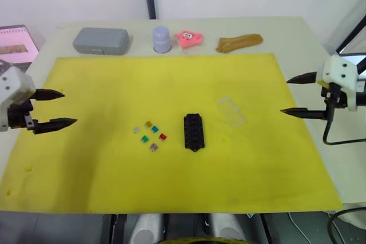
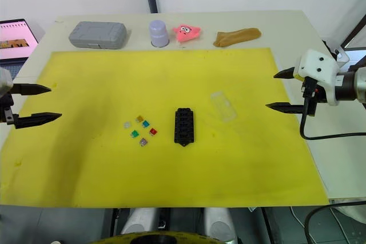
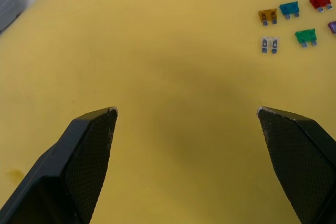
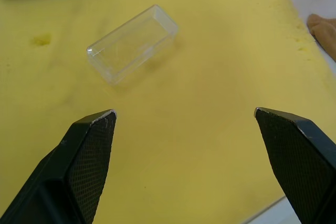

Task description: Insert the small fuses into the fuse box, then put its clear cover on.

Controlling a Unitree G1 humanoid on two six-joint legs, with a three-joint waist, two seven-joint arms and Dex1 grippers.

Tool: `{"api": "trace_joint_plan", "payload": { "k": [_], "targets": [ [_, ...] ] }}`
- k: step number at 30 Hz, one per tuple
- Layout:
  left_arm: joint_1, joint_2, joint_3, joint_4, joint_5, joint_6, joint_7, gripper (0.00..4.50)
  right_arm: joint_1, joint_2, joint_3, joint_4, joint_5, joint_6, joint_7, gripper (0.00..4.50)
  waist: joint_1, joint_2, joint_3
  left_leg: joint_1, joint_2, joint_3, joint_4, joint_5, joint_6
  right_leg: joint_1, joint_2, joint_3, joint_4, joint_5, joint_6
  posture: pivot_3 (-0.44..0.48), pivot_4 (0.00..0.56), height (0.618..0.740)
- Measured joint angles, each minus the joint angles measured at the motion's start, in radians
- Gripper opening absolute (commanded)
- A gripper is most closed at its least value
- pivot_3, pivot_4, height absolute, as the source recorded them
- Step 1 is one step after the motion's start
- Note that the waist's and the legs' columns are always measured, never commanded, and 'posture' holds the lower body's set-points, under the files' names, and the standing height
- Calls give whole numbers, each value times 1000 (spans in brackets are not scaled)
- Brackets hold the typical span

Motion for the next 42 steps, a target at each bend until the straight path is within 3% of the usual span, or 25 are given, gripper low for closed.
{"api": "trace_joint_plan", "payload": {
  "k": [26,36,42],
  "targets": [
    [53,-30,0,-4,4,-33,16,4500,0,5,0,-42,8,45,-10,4495,1,0,0,0,0,1,0,0,0,0,0,1,0,0,0,0,150,740],
    [7,-47,-23,-13,-34,73,5,4500,-53,76,18,-112,46,122,-63,4495,0,0,0,0,0,1,0,0,0,-1,0,1,1,0,0,0,150,740],
    [5,-118,-120,-1,-134,253,-67,4500,-101,201,113,-339,121,243,-125,4495,-2,0,0,0,1,2,1,0,0,-3,0,1,3,0,0,0,150,740]
  ]
}}
